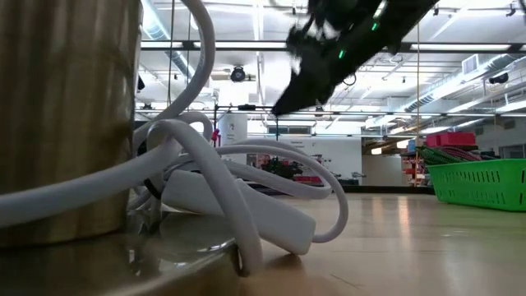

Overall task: Pick & Place USB Port
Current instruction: Put the black and blue charger cable into the green basket

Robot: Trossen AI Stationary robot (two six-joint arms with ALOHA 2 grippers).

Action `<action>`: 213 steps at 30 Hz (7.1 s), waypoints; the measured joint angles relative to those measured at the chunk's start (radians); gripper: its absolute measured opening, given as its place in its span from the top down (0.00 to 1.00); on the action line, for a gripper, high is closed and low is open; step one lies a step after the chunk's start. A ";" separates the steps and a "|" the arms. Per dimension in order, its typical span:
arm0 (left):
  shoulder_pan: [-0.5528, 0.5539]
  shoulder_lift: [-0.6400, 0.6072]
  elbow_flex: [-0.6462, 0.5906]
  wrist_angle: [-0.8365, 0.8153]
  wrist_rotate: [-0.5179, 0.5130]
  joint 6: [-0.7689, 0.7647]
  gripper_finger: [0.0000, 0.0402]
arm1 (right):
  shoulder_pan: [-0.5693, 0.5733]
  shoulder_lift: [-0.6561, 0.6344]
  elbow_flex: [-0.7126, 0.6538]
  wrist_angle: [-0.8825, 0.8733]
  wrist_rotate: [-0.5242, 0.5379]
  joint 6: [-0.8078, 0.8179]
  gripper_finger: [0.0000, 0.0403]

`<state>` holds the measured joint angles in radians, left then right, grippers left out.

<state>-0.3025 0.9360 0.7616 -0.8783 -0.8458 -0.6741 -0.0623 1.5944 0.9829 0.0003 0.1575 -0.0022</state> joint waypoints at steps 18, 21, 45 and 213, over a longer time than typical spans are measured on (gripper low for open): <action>0.043 0.000 0.000 -0.002 0.012 0.140 0.74 | -0.156 0.434 0.371 -0.334 -0.061 -0.175 0.70; 0.043 0.000 0.000 -0.002 0.012 0.163 0.74 | -0.163 0.484 0.426 -0.384 -0.046 -0.183 0.69; 0.043 0.000 -0.165 0.180 0.047 0.164 0.74 | -0.169 0.559 0.470 -0.456 0.048 -0.179 0.86; 0.041 0.000 -0.166 0.202 0.114 0.164 0.74 | 0.476 -0.285 -0.275 -1.198 0.373 1.868 0.77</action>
<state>-0.2619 0.9360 0.5961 -0.6762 -0.7322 -0.5106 0.4137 1.3094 0.7079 -1.1980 0.5303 1.8663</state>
